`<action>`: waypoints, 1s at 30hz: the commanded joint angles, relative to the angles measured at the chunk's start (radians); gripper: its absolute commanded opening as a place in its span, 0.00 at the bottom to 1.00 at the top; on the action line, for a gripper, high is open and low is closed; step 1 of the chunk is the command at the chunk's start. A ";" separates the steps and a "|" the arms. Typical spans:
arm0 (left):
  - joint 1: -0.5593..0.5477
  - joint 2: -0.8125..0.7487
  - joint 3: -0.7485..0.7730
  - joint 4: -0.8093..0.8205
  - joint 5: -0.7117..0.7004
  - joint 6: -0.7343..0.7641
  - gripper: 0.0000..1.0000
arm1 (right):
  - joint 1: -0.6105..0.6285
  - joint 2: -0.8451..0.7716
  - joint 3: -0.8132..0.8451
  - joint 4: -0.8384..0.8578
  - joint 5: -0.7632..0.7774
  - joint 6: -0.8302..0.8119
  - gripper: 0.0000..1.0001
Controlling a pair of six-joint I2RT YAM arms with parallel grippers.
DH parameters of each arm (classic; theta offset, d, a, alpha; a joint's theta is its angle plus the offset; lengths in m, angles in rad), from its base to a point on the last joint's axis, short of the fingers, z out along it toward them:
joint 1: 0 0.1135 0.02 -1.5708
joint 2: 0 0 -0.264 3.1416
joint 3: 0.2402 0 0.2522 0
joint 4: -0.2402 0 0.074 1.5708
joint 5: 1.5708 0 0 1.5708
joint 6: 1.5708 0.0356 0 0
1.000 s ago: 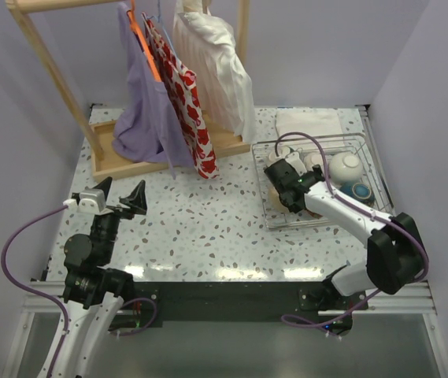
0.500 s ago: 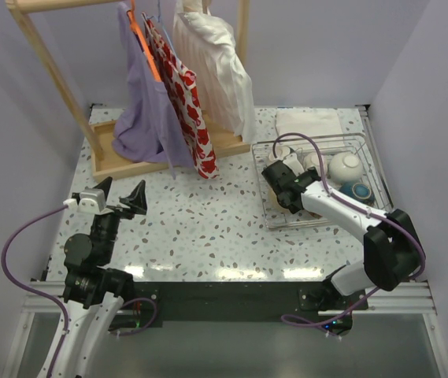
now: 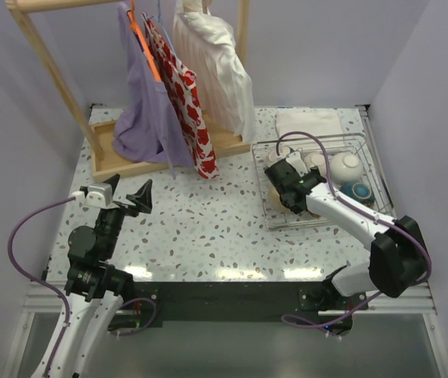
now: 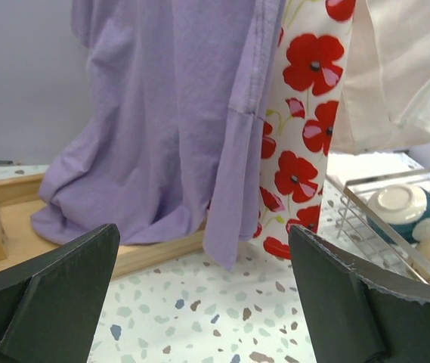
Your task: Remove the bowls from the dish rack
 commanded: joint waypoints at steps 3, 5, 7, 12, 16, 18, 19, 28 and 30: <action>-0.005 0.180 0.040 0.068 0.182 -0.073 1.00 | 0.003 -0.080 0.050 0.010 0.073 -0.010 0.00; -0.006 0.281 0.069 0.068 0.257 -0.110 1.00 | 0.003 -0.093 0.056 0.007 0.078 -0.016 0.00; -0.006 0.346 0.093 0.083 0.338 -0.139 1.00 | 0.001 -0.123 0.062 0.005 0.082 -0.019 0.00; -0.009 0.486 0.110 0.177 0.449 -0.224 1.00 | 0.001 -0.175 0.067 0.005 0.078 -0.010 0.00; -0.018 0.530 0.133 0.246 0.490 -0.262 1.00 | 0.001 -0.215 0.079 -0.005 0.062 -0.013 0.00; -0.023 0.553 0.141 0.260 0.500 -0.287 1.00 | 0.001 -0.242 0.096 -0.007 0.047 -0.013 0.00; -0.029 0.561 0.149 0.263 0.501 -0.294 1.00 | 0.001 -0.248 0.104 -0.009 0.041 -0.015 0.00; -0.138 0.636 0.158 0.336 0.463 -0.339 1.00 | 0.001 -0.305 0.206 -0.016 -0.128 0.002 0.00; -0.190 0.665 0.169 0.362 0.446 -0.344 1.00 | 0.001 -0.313 0.219 -0.015 -0.152 0.010 0.00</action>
